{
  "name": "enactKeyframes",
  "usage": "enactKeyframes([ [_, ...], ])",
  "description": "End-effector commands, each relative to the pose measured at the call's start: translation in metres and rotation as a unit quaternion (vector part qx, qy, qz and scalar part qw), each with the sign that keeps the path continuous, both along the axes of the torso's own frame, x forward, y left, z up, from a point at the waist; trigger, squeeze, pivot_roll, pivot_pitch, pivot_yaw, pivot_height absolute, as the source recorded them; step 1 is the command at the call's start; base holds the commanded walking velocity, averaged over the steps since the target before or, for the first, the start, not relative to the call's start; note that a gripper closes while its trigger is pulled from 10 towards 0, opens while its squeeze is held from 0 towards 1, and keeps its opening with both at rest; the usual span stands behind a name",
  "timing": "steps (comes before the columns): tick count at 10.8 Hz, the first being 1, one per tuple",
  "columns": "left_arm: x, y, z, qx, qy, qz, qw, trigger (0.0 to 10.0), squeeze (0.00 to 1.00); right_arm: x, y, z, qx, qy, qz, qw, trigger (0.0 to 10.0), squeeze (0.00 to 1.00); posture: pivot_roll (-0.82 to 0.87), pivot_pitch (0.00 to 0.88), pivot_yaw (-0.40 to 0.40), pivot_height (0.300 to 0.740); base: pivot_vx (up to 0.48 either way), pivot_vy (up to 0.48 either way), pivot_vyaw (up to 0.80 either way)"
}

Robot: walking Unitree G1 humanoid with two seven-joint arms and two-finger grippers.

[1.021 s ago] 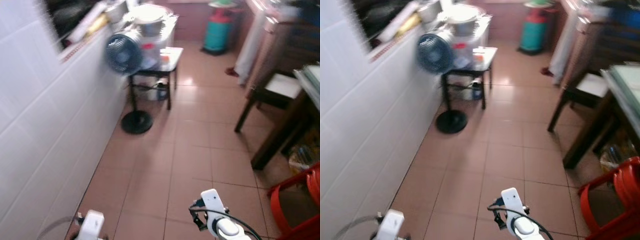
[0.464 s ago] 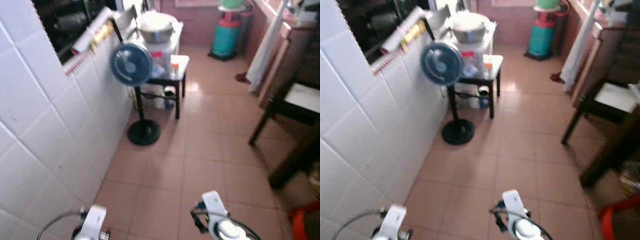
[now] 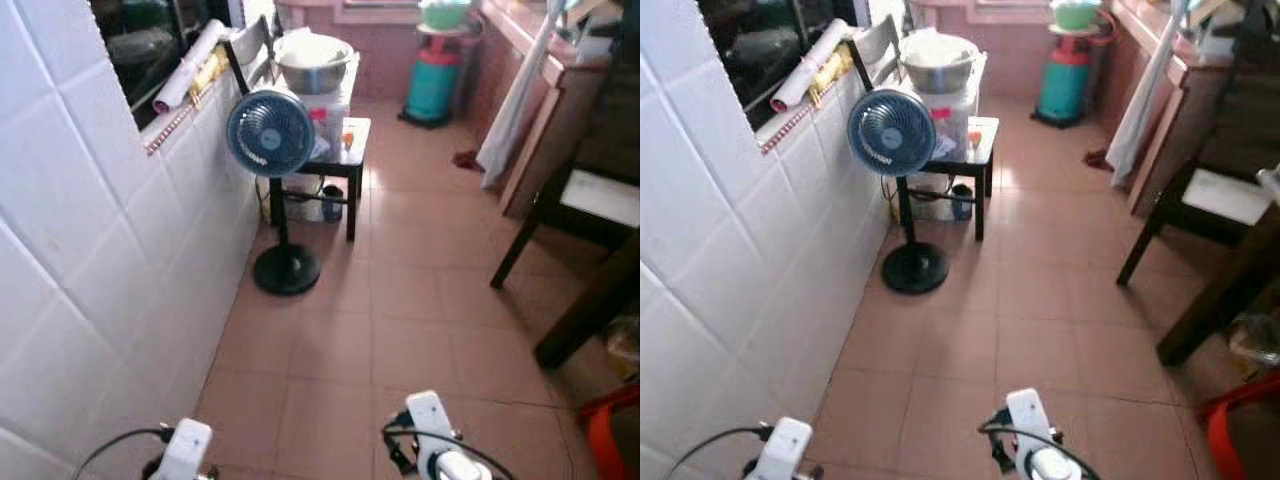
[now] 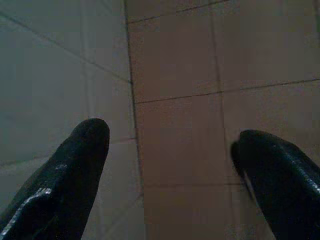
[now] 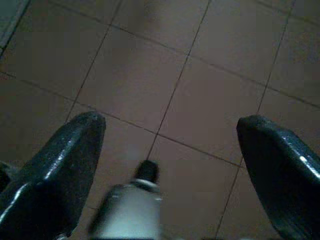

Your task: Setting the table

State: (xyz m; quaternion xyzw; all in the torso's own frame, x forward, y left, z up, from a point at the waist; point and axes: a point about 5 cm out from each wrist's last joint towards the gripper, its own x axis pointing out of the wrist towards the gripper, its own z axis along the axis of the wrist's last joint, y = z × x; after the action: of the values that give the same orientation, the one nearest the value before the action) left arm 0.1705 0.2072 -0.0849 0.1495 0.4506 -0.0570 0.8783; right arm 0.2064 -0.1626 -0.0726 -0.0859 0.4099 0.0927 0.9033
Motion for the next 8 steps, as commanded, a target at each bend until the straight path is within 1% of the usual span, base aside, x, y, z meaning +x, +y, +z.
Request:
enactKeyframes([
  [1, -0.002, -0.006, -0.002, -0.006, 0.002, 0.001, 1.0, 10.0, 0.0, 0.0, -0.007, 0.0, -0.009, 0.002, -0.009, 1.0, 10.0, 0.0, -0.07, 0.014, 0.045, 0.74, 0.0, 0.0, 0.0],
  [2, -0.002, -0.008, -0.002, -0.009, 0.003, 0.005, 1.0, 10.0, 0.0, 0.0, -0.003, 0.0, -0.008, 0.002, -0.007, 1.0, 10.0, 0.0, -0.07, 0.013, 0.042, 0.74, 0.0, 0.0, -0.43],
  [4, -0.002, -0.009, -0.003, -0.01, 0.004, 0.007, 1.0, 10.0, 0.0, 0.002, 0.002, 0.001, -0.006, 0.001, 0.002, 1.0, 10.0, 0.0, -0.06, 0.009, 0.03, 0.74, 0.0, 0.0, -0.77],
  [7, -0.003, -0.011, -0.003, -0.016, 0.005, 0.013, 1.0, 10.0, 0.0, 0.003, 0.005, 0.001, -0.005, 0.002, 0.019, 1.0, 10.0, 0.0, -0.04, 0.008, 0.015, 0.74, 0.0, 0.0, 0.0],
  [8, -0.004, -0.012, -0.004, -0.019, 0.007, 0.013, 1.0, 10.0, 0.0, 0.001, 0.007, -0.001, 0.003, 0.011, 0.014, 1.0, 10.0, 0.0, -0.04, 0.006, 0.008, 0.74, 0.0, 0.0, 0.0],
])
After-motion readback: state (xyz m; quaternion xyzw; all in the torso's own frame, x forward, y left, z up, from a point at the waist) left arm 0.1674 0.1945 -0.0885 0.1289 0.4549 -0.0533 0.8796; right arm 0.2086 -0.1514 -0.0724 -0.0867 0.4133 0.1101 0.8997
